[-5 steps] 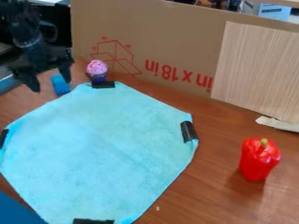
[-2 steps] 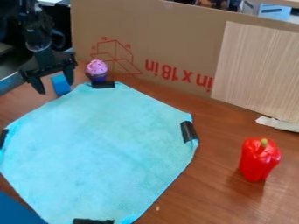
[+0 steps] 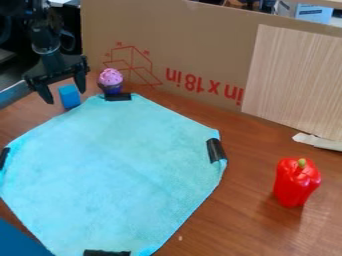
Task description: Put the blue figure on the bottom edge of the cloth
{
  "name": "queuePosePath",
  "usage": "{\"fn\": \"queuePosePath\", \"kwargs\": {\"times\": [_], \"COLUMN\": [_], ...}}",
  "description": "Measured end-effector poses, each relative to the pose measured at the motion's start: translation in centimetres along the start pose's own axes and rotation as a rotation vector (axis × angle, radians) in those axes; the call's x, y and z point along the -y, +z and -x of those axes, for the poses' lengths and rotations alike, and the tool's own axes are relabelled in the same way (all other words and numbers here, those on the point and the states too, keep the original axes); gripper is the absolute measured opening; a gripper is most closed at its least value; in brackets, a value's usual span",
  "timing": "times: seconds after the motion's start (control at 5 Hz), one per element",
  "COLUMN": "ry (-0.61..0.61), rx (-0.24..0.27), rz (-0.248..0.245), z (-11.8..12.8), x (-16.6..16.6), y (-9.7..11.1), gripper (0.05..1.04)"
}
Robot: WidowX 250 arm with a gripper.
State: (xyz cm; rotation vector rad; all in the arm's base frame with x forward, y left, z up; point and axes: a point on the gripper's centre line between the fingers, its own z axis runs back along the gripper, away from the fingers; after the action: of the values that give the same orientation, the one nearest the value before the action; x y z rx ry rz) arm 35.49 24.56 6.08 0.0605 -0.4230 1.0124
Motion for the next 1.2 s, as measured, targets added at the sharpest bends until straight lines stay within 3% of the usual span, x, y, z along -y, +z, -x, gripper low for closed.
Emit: {"fn": "queuePosePath", "kwargs": {"times": [0.8,1.0,1.2], "ry": [0.043,0.043,0.036], "rx": [-0.03,-0.039,-0.054], "rz": [-0.029,-0.04,-0.032], "z": [-1.1,-1.2,-1.0], "x": [0.5,0.4,0.5], "y": [-1.9,-2.7,-2.7], "gripper": [0.972,0.702,0.587]}}
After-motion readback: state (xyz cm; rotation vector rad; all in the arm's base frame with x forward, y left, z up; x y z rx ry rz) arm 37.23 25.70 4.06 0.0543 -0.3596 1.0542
